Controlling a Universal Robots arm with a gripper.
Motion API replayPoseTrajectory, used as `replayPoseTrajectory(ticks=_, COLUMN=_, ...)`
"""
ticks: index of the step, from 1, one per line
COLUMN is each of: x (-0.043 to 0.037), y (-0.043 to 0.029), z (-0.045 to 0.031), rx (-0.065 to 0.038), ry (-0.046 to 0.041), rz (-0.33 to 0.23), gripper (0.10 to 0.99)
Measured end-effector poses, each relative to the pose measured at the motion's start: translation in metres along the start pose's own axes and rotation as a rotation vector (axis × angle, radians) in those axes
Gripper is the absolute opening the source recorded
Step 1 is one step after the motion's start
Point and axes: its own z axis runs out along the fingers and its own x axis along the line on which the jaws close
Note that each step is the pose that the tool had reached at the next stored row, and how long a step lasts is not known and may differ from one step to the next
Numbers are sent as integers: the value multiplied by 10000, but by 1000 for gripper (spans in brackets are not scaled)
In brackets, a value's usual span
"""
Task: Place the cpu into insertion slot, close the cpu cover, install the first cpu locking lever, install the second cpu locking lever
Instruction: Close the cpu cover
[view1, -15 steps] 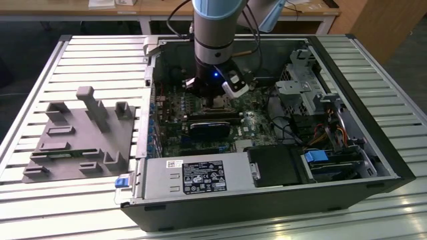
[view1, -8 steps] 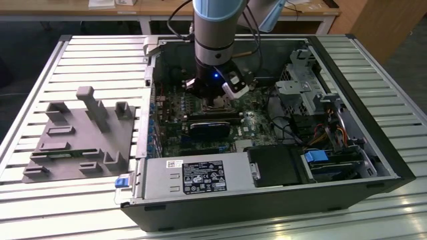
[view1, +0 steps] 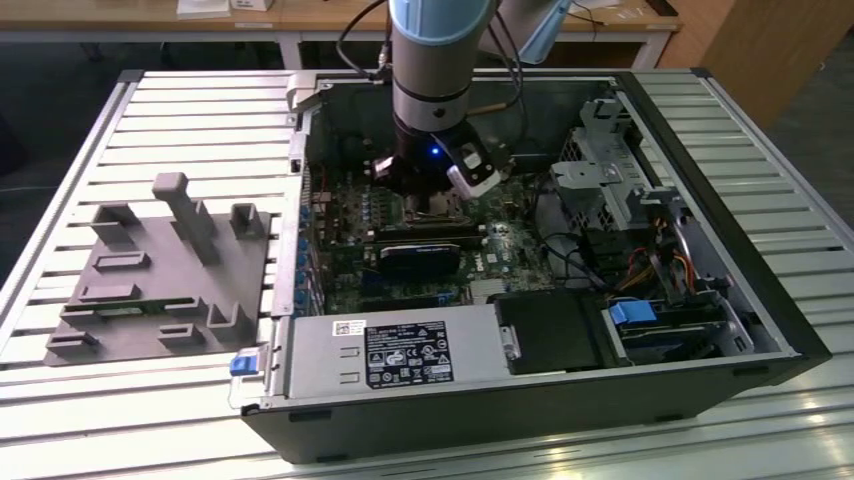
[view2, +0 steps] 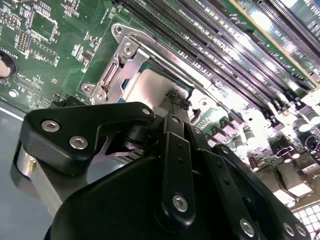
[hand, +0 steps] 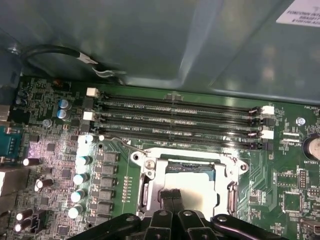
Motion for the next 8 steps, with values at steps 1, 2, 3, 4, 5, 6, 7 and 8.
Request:
replayPoseTrajectory(ticks=1, x=0, y=4, z=1, rx=-52, ry=-4, rz=1, gripper=106)
replayPoseTrajectory(ticks=2, x=-1, y=7, z=2, rx=-109, ry=-10, rz=1, gripper=106)
replayPoseTrajectory(ticks=3, x=-1, y=10, z=3, rx=-171, ry=-14, rz=3, gripper=106)
replayPoseTrajectory(ticks=4, x=-2, y=11, z=4, rx=-231, ry=-18, rz=3, gripper=106)
replayPoseTrajectory(ticks=5, x=-1, y=12, z=5, rx=-270, ry=-21, rz=5, gripper=106)
replayPoseTrajectory(ticks=6, x=-1, y=12, z=6, rx=-307, ry=-25, rz=5, gripper=106)
replayPoseTrajectory(ticks=7, x=-1, y=13, z=6, rx=-341, ry=-27, rz=6, gripper=106)
replayPoseTrajectory(ticks=8, x=-1, y=13, z=6, rx=-351, ry=-29, rz=6, gripper=106)
